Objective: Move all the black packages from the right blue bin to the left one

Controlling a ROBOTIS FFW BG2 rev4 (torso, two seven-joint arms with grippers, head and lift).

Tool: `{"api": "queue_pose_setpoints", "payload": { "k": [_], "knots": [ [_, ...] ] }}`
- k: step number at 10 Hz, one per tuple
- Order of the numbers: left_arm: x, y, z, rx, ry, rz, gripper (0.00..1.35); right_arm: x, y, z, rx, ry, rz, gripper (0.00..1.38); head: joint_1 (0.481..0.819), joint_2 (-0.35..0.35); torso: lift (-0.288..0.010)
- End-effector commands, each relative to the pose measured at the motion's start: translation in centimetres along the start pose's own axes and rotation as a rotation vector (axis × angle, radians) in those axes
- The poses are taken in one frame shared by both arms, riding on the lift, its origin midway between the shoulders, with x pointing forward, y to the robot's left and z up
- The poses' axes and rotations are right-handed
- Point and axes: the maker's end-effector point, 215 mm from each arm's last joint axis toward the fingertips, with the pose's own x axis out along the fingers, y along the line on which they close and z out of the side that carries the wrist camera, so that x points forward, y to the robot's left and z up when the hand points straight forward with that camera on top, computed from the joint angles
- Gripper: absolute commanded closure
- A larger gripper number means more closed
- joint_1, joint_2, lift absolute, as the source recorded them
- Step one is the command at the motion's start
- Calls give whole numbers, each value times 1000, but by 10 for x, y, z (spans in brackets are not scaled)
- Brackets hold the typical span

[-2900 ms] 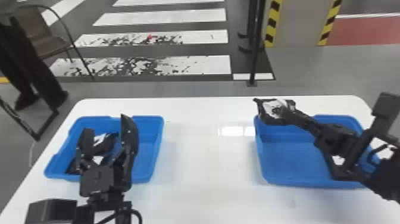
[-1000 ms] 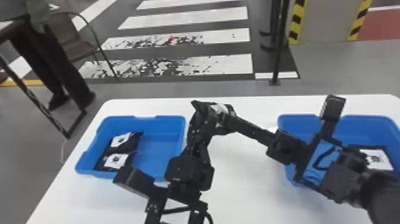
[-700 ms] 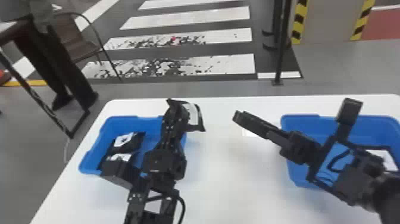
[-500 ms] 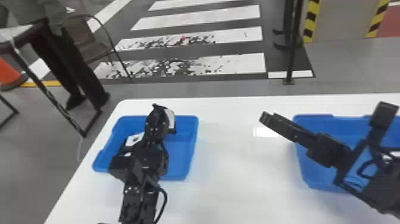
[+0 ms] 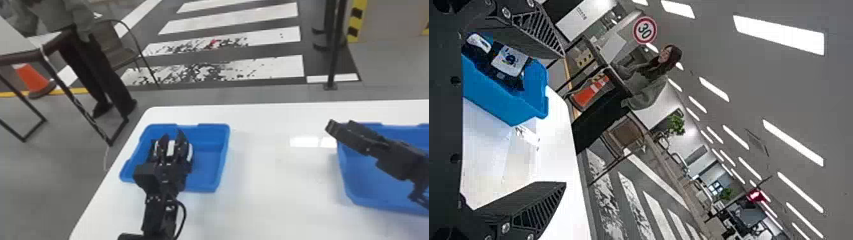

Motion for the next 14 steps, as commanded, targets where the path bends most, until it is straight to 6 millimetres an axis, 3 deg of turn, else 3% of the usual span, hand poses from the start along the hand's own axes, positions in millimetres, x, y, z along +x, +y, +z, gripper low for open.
{"api": "queue_pose_setpoints", "payload": {
  "k": [1, 3, 5, 7, 10, 14],
  "knots": [
    [-4, -15, 10, -88, -34, -19, 102, -14, -23, 15, -94, 1, -79, 128, 695, 307, -154],
    [-15, -23, 52, -186, -149, -24, 142, -50, -63, 29, -217, 57, -267, 128, 695, 242, -154],
    [-32, -26, 90, -194, -210, -42, 157, -101, -114, 6, -237, 248, -524, 134, 695, 183, -154],
    [-44, -34, 107, -209, -229, -58, 159, -144, -152, 2, -247, 453, -744, 130, 695, 107, -154],
    [-46, -45, 115, -222, -246, -78, 167, -167, -153, -20, -185, 649, -858, 130, 695, 30, -154],
    [-48, -44, 112, -223, -239, -76, 185, -199, -164, -33, -145, 747, -963, 131, 695, 7, -154]
  ]
}}
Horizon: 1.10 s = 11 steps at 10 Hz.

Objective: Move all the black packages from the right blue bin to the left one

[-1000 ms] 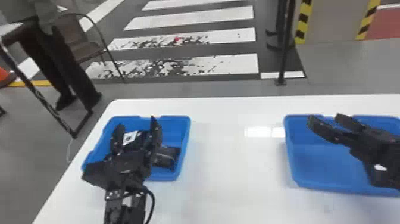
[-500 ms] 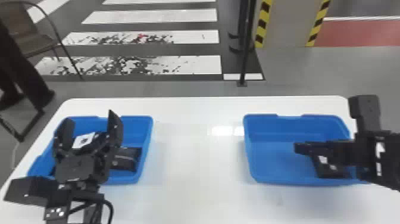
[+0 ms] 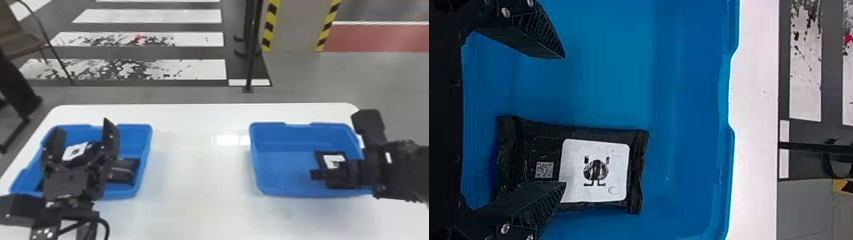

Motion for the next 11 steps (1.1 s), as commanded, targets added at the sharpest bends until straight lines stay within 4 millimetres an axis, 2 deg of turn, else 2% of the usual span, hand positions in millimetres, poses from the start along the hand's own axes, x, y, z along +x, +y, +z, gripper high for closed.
{"api": "queue_pose_setpoints", "payload": {
  "k": [1, 5, 9, 10, 11],
  "knots": [
    [-1, 0, -1, 0, 5, 0, 191, 4, -7, -4, 7, 18, -16, 134, 695, -1, -154],
    [-3, -4, -5, -7, 15, -6, 191, 8, -18, -2, 8, 26, -62, 136, 695, -27, -154],
    [-4, -1, -6, -12, 20, 2, 194, 13, -26, -18, 16, 67, -100, 171, 695, -40, -154],
    [-4, 0, -8, -12, 24, 5, 194, 15, -23, -20, 22, 73, -87, 279, 695, -41, -154],
    [-4, 0, -8, -12, 24, 5, 194, 19, -22, -22, 32, 81, -77, 470, 695, -39, -154]
  ]
}}
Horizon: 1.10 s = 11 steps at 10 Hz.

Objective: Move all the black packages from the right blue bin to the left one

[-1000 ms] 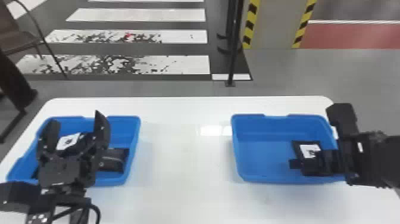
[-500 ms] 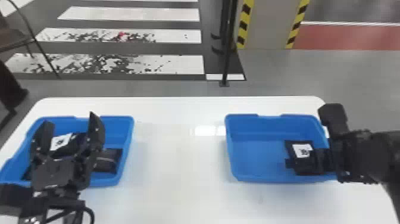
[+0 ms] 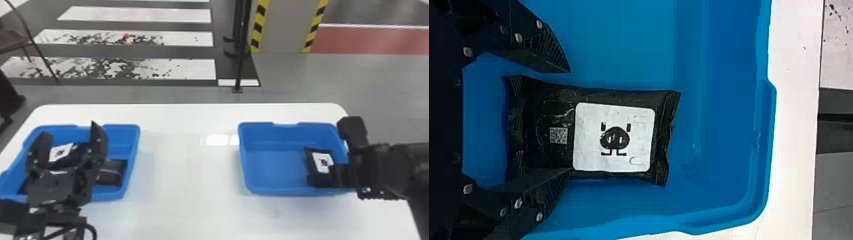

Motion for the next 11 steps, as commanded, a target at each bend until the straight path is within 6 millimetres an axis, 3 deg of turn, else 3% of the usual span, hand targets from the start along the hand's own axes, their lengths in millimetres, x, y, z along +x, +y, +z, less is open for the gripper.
{"api": "queue_pose_setpoints", "payload": {
  "k": [1, 2, 3, 7, 9, 11],
  "knots": [
    [-1, 3, -1, -5, 3, 7, 199, 6, 7, 4, 12, -14, 35, 766, 695, -37, -154],
    [-2, 5, -3, -12, 11, 12, 205, 8, 12, 10, 15, -44, 52, 1139, 695, -32, -154],
    [-3, 5, -4, -13, 13, 13, 208, 6, 15, 19, 23, -96, 58, 1213, 695, -21, -154],
    [-4, 6, -2, -24, 5, 17, 208, 5, 27, 35, 42, -240, 102, 1242, 695, -8, -154],
    [-5, 5, 20, -51, -68, 30, 208, -3, 42, 63, 38, -357, 181, 1240, 695, 9, -154],
    [-6, -1, 31, -70, -109, 34, 208, -34, 71, 105, -10, -506, 285, 1240, 695, 32, -154]
  ]
}}
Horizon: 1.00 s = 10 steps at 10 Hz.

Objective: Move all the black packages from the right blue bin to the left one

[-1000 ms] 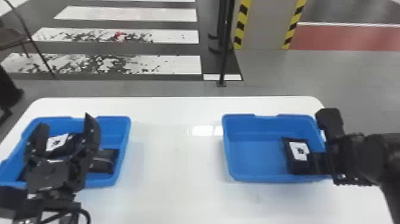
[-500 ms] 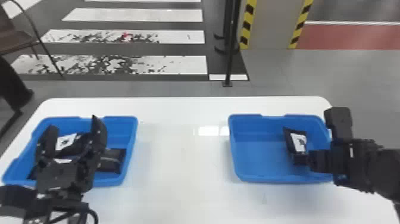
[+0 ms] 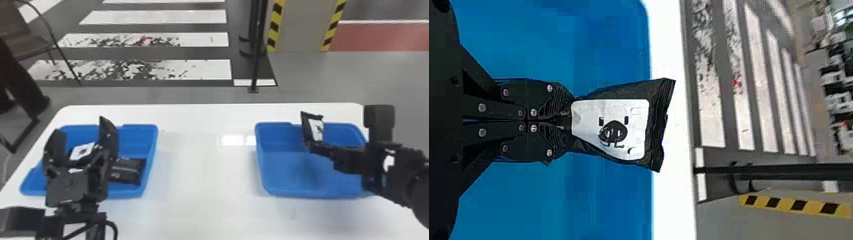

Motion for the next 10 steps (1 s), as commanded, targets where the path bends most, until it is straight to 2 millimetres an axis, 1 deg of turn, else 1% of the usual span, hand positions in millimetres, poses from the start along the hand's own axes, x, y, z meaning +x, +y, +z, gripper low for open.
{"api": "queue_pose_setpoints", "payload": {
  "k": [1, 2, 3, 4, 5, 6, 7, 8, 9, 10],
  "knots": [
    [1, -8, 2, -18, -8, -11, 208, -6, 37, 44, -59, -115, 86, 1240, 695, 45, -154],
    [0, -19, -1, -44, -4, -24, 208, -12, 83, 63, -106, -168, 186, 1240, 695, 65, -154],
    [1, -34, -6, -93, 11, -37, 208, -14, 132, 65, -140, -169, 289, 1240, 695, 92, -154],
    [2, -61, -12, -158, 26, -71, 208, -14, 169, 68, -162, -171, 364, 1240, 695, 129, -154],
    [-1, -95, -16, -238, 47, -116, 208, -14, 197, 68, -180, -171, 421, 1240, 695, 142, -154],
    [-6, -127, -21, -311, 74, -162, 208, -13, 219, 64, -197, -161, 466, 1240, 695, 156, -154],
    [-11, -151, -24, -347, 96, -203, 208, -11, 235, 55, -203, -143, 504, 1240, 695, 151, -154],
    [-15, -162, -27, -367, 113, -219, 208, -11, 247, 48, -205, -132, 530, 1240, 695, 141, -154],
    [-16, -168, -32, -368, 131, -231, 208, -14, 265, 45, -208, -130, 572, 1240, 695, 136, -154],
    [-17, -169, -36, -363, 144, -233, 208, -21, 283, 42, -218, -128, 613, 1240, 695, 137, -154]
  ]
}}
